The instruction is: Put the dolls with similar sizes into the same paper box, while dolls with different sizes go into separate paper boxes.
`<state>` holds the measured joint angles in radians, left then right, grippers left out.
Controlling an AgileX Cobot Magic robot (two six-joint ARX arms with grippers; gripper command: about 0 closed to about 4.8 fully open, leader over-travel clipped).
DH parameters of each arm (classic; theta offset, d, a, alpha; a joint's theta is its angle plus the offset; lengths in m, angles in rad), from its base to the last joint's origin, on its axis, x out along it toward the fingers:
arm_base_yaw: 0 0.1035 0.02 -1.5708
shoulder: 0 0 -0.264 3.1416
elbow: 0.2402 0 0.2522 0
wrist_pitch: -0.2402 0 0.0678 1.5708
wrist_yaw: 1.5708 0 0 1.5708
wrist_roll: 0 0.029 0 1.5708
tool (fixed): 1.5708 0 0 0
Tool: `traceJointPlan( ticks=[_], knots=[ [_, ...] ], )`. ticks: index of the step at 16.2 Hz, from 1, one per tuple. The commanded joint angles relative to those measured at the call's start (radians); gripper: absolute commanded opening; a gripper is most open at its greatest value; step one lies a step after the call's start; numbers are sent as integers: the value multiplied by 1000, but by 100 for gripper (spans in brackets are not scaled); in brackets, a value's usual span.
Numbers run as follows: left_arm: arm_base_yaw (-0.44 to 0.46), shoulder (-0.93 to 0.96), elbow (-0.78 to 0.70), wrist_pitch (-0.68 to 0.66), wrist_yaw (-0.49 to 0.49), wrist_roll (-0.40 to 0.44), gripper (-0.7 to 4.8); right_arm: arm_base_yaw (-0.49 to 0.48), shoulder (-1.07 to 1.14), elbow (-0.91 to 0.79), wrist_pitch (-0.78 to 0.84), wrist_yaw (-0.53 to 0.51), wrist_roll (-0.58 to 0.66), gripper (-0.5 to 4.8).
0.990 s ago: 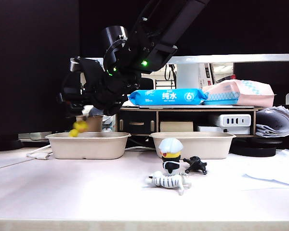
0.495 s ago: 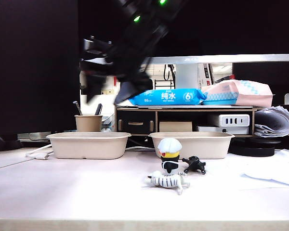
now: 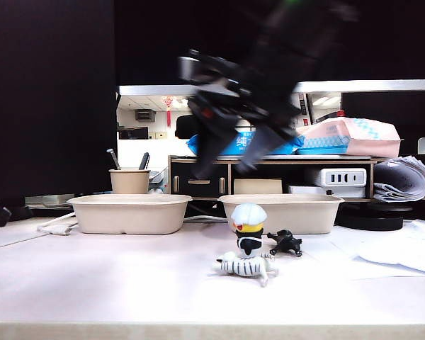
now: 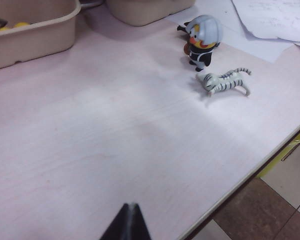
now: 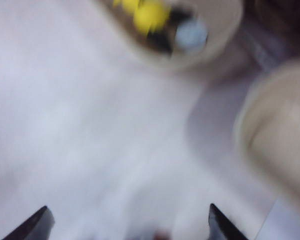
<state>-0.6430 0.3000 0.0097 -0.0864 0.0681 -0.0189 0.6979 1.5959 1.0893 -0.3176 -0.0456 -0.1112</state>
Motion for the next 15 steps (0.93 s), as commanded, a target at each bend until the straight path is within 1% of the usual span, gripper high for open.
traceJointPlan(
  ticks=[1,3,6,10,12,13,14,15],
  knots=[
    [-4,0,2,13,4,1,-5,1,-55,-155,109,8,60,439],
    [-4,0,2,13,3,1,-5,1,-54,-204,143,11,64,442],
    [-4,0,2,13,3,1,-5,-12,-53,-272,241,27,85,441],
    [-3,0,1,13,3,1,-5,-48,-24,-279,258,15,86,437],
    [-3,0,2,13,3,1,-5,-48,-23,-279,280,-2,86,423],
    [-3,0,2,14,3,1,-5,-47,-21,-279,286,-2,86,369],
    [-3,0,2,13,3,1,-5,-47,-18,-279,286,-2,86,295],
    [-3,0,1,13,3,1,-5,-47,-16,-279,286,-2,85,231]
  ],
)
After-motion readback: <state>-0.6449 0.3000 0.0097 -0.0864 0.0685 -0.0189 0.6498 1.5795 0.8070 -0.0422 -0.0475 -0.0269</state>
